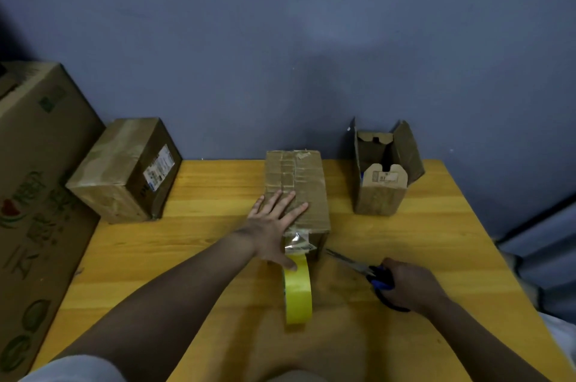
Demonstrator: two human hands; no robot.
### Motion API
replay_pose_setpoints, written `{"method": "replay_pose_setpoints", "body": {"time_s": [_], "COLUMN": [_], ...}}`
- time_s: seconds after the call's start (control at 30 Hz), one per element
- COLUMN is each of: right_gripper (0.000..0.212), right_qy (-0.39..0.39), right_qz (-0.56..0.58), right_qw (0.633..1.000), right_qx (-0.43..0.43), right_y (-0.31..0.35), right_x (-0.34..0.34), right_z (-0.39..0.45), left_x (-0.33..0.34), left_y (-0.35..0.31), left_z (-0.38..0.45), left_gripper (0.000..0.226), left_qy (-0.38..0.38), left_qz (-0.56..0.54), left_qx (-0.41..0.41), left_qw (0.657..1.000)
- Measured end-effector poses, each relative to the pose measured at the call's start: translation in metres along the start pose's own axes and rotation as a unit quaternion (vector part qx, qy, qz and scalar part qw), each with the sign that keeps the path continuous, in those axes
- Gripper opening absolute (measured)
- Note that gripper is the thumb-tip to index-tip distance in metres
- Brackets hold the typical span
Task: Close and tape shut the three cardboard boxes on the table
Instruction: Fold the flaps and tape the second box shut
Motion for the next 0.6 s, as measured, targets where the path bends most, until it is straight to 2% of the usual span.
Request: {"method": "replay_pose_setpoints", "body": {"time_s": [0.07,0.23,0.6], "right_gripper": [0.044,0.04,0.038], "right_qy": [0.012,0.008,0.033], "right_qz": [0.007,0.099,0.124], "right_qw": [0.999,0.986,0.965], "right_qx": [0.038,0.132,0.229], "right_y": [0.001,0.011,0.033], "right_x": [0.019,0.037,0.057], "right_z": [-0.005,-0.013,-0.026], "left_x": [0.001,0.002,0.001], "left_y": [0.001,0.001,0.0], "left_z": [0.001,0.002,0.0], "left_gripper": [0.128,0.129,0.127], "left_qy": [-0.002,0.006,0.012], "left_qz": [0.001,0.001,0.0], "left_qx": [0.0,-0.001,-0.002], "left_qw": [1.0,1.0,1.0]}}
Point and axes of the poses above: each hand's wrist, its own z-axis towards the middle knuckle, its own x-axis out of the palm, y = z × x, the point moved 8 cm from there along z, towards the middle knuckle, and after that the axes turned 14 degrees about -z, right-handed, at the moved point
